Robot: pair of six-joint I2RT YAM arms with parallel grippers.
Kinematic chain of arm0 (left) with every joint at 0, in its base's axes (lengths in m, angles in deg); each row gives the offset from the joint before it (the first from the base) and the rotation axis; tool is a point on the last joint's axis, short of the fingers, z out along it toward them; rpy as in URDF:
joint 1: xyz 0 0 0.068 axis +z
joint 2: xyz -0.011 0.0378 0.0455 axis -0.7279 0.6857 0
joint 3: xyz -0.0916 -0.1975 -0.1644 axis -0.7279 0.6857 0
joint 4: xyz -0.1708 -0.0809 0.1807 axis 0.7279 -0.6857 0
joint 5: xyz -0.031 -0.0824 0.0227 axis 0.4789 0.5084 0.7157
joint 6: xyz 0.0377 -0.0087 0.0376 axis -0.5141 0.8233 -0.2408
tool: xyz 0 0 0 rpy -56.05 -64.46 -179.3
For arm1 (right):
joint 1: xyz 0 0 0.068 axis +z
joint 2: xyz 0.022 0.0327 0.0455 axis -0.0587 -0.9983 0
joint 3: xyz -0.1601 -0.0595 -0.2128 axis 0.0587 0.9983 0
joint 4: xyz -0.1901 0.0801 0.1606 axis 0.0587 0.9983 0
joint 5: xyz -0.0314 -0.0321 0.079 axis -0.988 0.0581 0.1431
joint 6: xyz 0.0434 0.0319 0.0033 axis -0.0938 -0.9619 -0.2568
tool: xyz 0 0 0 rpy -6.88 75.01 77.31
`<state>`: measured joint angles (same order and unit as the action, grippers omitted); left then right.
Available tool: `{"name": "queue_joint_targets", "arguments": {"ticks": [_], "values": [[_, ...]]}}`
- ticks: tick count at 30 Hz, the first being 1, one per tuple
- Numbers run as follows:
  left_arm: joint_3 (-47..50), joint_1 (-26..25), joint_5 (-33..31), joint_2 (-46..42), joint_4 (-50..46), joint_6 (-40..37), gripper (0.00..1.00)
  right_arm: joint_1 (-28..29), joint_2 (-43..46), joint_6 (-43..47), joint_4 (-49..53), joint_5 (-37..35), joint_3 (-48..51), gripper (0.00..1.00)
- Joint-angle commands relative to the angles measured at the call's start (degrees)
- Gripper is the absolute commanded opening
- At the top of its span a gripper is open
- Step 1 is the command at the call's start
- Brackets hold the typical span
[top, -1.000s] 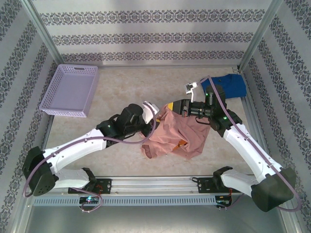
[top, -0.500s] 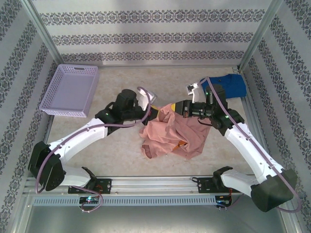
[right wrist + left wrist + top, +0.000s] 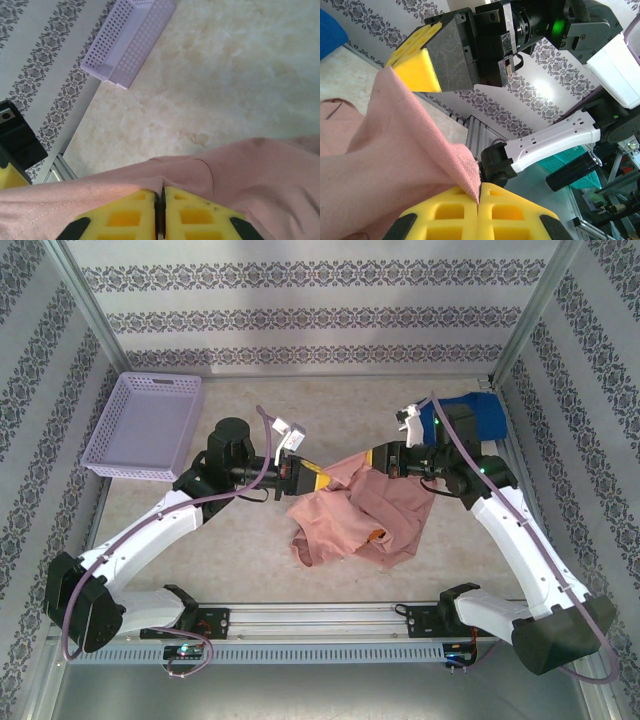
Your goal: Fold the inside-out t-shirt
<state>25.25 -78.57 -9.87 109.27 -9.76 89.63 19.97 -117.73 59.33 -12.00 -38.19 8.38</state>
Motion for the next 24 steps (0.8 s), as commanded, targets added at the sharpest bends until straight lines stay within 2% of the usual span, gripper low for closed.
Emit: {"name": "queue_joint_targets", "arguments": {"ticks": [1, 6, 11, 16, 24], "values": [[0.2, 0.0, 0.4, -0.6, -1.9, -2.5, 0.0, -0.6, 0.0, 2.3, 3.3, -2.9, 1.8, 0.21], [-1.2, 0.0, -4.8, -0.3, -5.4, -3.1, 0.0, 1.8, 6.4, 6.1, 2.9, -12.4, 5.7, 0.32], [-1.2, 0.0, -7.0, -0.6, -5.9, -3.3, 0.0, 8.1, 13.7, 7.2, -11.3, -9.8, 17.0, 0.42], [-1.3, 0.0, -6.9, -0.4, -6.2, -3.3, 0.0, 13.6, 10.4, 9.5, -18.4, -11.4, 19.5, 0.48], [-1.4, 0.0, -6.9, -0.6, -6.6, -3.8, 0.0, 15.3, 4.2, 10.1, -24.8, -10.4, 18.5, 0.48]]}}
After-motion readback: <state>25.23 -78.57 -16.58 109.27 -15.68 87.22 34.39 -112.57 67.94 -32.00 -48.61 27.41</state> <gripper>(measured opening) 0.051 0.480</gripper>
